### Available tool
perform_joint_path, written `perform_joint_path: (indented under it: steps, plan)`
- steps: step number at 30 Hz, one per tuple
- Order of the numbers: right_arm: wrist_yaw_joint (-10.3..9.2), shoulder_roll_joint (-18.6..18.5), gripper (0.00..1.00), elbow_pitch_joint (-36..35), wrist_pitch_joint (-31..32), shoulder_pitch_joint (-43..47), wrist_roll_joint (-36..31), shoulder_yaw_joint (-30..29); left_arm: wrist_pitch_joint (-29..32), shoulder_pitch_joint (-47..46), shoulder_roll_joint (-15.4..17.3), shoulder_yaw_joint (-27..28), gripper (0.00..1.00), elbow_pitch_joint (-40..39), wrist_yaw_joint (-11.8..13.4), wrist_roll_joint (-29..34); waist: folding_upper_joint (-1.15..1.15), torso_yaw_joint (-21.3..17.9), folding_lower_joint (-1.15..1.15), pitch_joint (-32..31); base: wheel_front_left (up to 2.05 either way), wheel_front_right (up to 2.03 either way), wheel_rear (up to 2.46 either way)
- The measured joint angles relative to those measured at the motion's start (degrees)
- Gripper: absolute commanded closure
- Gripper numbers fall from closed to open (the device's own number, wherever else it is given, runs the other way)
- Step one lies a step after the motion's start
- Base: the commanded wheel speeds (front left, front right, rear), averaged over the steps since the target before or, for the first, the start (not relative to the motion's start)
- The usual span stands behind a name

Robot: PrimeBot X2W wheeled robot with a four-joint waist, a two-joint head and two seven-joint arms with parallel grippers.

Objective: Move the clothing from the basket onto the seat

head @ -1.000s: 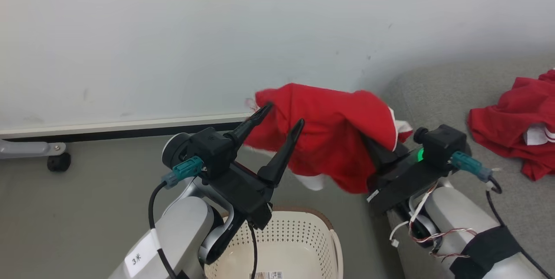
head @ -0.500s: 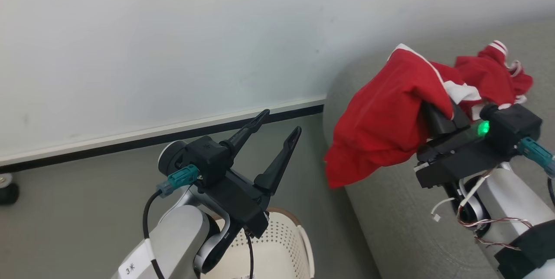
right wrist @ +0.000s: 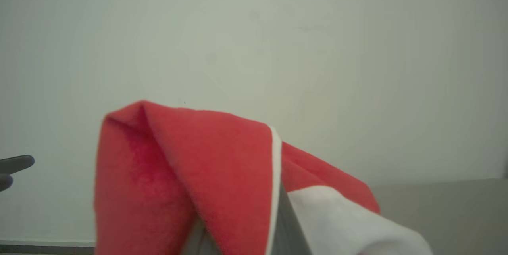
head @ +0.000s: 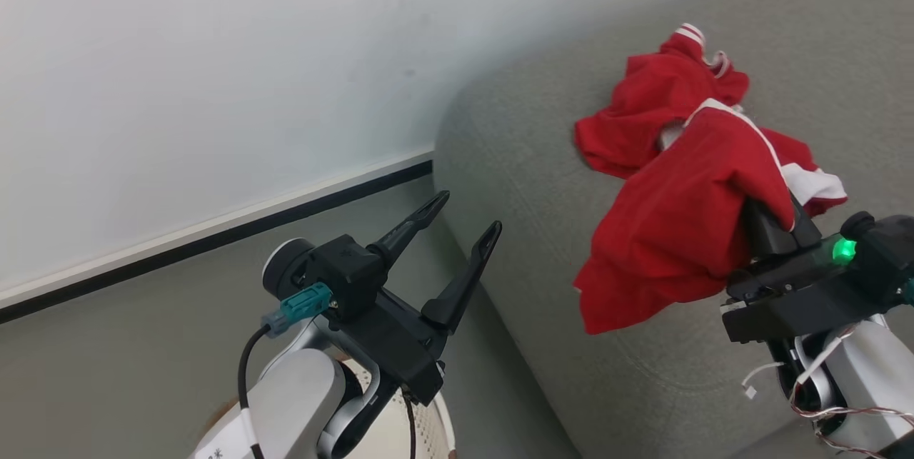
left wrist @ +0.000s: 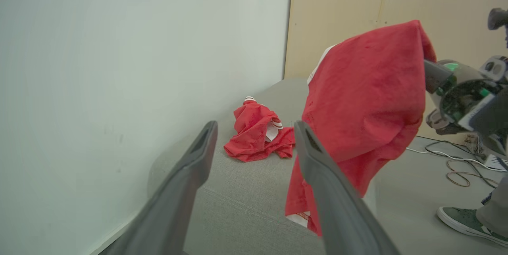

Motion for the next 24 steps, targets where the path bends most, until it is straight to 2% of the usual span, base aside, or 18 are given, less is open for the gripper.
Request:
perform_joint_path:
  steps: [10,21,24]
  plan:
    - [-0.58,-0.87,1.00,-3.07,0.00,3.54,-0.02,-4.45,0.32,-0.08,-0.76,-0.85,0.00,0.54,-0.03,0.08,0.00,-5.25,0.00,2.02,0.00,0.00,0.00]
    - [-0.46,-0.99,1.00,-5.11,0.00,4.37,-0.94,-7.00,0.32,-0.41,-1.45,-1.57,0.00,1.48,-0.10,0.09,0.00,-4.78,0.00,3.22,0.00,0.00,0.00]
    - [0.32,-1.16,1.00,-5.05,0.00,4.34,-0.89,-7.90,0.32,-0.42,-1.44,-1.65,0.00,1.34,-0.10,0.16,0.00,-4.36,0.00,3.63,0.00,0.00,0.00]
